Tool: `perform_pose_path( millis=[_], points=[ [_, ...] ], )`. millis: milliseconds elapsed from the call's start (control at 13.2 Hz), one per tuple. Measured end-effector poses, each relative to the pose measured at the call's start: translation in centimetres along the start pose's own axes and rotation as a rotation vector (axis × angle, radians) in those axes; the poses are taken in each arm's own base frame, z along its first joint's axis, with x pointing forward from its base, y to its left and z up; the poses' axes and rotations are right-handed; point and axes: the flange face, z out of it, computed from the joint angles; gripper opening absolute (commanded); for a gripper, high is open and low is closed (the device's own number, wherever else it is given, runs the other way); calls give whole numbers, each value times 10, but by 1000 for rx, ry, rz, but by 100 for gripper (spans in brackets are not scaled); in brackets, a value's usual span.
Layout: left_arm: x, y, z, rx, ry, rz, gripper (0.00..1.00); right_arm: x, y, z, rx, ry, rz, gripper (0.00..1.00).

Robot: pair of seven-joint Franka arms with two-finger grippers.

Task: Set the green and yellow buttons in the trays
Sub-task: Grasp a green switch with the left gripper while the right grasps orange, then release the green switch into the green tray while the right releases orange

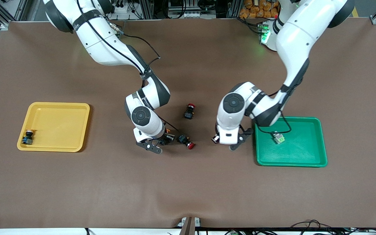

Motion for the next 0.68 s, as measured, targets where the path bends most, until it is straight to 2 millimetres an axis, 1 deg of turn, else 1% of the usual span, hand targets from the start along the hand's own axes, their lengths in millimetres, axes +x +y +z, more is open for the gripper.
perform_pose_path(
  millis=[151, 226, 302, 377, 453, 528, 604, 679],
  points=[
    [31, -13, -12, 20, -8, 36, 0, 5, 1, -8, -2, 3, -16, 9],
    [48, -21, -17, 25, -21, 53, 0, 9, 1, -17, -4, 5, -40, 9],
    [69, -31, -23, 29, -38, 70, 0, 18, 3, -35, -4, 11, -66, 9],
    [92, -44, -28, 36, -56, 88, 0, 31, 10, -59, -7, 11, -86, 10],
    [116, -58, -32, 43, -73, 101, 0, 49, 25, -90, -16, 2, -94, 10],
    [138, -73, -35, 51, -89, 113, 0, 71, 47, -124, -25, -9, -98, 10],
    [158, -87, -36, 58, -101, 125, 0, 95, 77, -158, -29, -17, -107, 10],
    [172, -98, -35, 63, -109, 136, 0, 119, 112, -187, -36, -33, -123, 10]
  ],
)
